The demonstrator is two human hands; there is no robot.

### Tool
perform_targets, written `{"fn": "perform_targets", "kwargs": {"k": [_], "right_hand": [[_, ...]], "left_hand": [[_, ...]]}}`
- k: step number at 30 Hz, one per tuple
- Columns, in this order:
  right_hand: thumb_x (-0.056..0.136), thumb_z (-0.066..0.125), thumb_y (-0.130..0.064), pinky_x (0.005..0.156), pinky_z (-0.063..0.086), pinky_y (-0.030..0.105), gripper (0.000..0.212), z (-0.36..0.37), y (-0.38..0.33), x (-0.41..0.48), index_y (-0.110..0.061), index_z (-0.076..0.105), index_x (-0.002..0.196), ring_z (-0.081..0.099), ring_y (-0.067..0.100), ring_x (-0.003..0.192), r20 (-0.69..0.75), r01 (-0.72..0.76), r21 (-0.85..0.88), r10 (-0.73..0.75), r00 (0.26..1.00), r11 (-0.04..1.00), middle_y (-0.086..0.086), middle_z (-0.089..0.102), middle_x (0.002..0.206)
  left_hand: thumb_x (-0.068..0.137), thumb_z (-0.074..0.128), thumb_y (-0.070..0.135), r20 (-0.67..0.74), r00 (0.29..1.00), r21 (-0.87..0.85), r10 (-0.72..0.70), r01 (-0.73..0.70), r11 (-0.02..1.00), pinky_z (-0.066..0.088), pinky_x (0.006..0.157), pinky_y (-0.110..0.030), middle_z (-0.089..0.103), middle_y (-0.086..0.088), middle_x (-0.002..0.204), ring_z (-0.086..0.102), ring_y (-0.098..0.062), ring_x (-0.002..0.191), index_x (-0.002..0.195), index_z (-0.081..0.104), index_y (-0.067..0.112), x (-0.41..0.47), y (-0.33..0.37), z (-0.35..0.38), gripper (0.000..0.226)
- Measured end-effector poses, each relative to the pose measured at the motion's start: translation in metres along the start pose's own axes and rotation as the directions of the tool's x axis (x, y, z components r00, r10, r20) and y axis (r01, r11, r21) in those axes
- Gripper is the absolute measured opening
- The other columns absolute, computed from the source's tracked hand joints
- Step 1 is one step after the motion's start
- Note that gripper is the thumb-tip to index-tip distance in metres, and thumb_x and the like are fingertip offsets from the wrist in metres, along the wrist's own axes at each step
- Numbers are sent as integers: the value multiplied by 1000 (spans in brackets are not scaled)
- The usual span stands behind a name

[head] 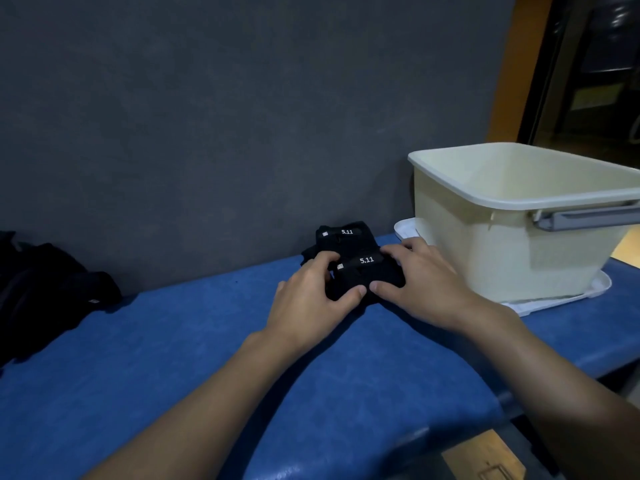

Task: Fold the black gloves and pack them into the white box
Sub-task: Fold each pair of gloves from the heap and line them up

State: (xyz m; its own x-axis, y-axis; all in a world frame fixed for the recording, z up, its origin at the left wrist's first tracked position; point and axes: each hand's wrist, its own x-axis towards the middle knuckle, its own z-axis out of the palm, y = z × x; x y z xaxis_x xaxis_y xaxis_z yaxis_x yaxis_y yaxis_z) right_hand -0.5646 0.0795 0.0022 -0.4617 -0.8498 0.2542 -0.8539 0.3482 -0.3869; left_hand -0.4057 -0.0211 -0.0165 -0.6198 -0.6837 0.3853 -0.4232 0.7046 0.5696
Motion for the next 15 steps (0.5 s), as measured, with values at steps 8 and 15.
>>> {"fn": "perform_targets", "kwargs": {"k": [8,15], "right_hand": [[87,62,-52,112,30,39,62,-4,-32,-6,-29,43,141,31,23,134,-32,77,7,-77,997,997,-1,37,144],[90,59,-51,112,25,35,53,17,-98,-18,-30,48,138,30,14,133,-1,263,52,-263,965,963,-9,40,140]], "left_hand": [[84,65,58,-11,1000,11,6,-6,1000,52,84,-37,58,12,100,57,-8,90,127,55,29,-9,-5,-30,53],[84,62,61,-66,995,118,-73,81,990,50,81,-30,58,16,98,57,-4,90,112,63,32,-54,-43,-114,40]]}}
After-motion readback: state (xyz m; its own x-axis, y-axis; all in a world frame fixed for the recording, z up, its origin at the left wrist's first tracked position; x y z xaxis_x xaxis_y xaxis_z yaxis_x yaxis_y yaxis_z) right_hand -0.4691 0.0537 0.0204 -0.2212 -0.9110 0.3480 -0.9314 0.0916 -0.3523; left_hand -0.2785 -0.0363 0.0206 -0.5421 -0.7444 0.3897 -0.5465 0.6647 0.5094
